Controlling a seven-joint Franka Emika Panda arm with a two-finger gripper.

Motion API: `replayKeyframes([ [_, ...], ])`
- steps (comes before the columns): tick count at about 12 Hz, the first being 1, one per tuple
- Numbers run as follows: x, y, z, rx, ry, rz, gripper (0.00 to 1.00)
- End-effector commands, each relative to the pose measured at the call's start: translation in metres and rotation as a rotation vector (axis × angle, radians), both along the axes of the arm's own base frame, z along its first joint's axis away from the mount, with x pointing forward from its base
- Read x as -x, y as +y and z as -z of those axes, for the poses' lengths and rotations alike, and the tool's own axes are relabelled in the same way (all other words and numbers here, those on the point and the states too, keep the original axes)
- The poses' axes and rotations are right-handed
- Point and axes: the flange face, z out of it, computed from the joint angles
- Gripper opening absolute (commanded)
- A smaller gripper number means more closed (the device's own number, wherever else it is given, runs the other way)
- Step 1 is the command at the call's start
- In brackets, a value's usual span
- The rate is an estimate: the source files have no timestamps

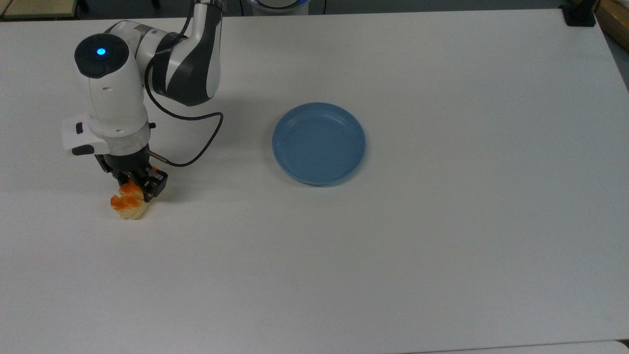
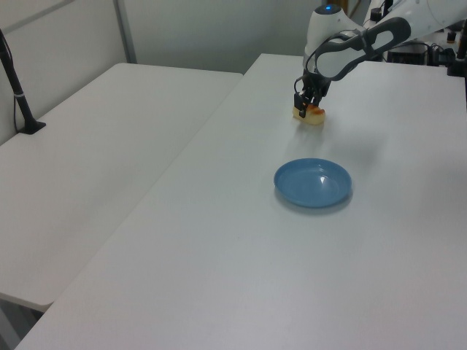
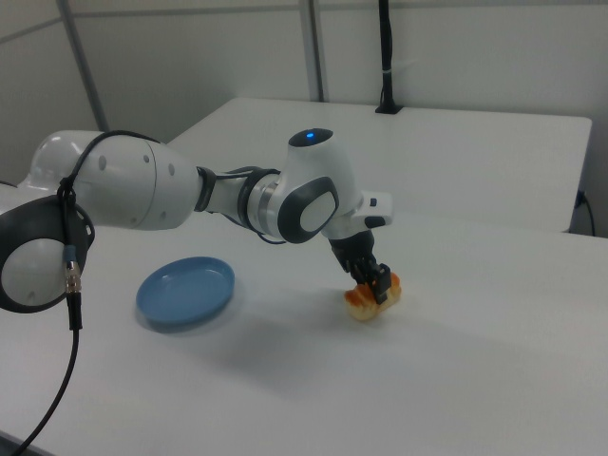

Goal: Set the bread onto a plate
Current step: 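Close the gripper around the bread roll, then lift the bread roll and carry it over the blue plate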

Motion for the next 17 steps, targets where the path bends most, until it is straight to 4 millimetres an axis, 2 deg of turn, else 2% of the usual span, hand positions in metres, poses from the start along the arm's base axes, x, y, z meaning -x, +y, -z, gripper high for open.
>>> replayKeyframes([
  [1, 0.004, -0.005, -0.036, 0.010, -0.036, -0.030, 0.15],
  [4, 0.019, -0.016, -0.104, 0.011, -0.063, -0.013, 0.16],
  [6, 0.026, -0.003, -0.145, -0.035, -0.102, -0.005, 0.16],
  [9, 0.027, 0.038, -0.199, -0.081, -0.127, -0.038, 0.18],
  [11, 0.026, 0.066, -0.215, -0.104, -0.118, -0.065, 0.18],
  [12, 0.029, 0.090, -0.229, -0.115, -0.111, -0.098, 0.18],
  [14, 0.041, 0.137, -0.247, -0.144, -0.056, -0.151, 0.20],
  [16, 0.046, 0.187, -0.250, -0.157, -0.009, -0.200, 0.21],
  [17, 0.047, 0.200, -0.250, -0.157, -0.004, -0.214, 0.21],
])
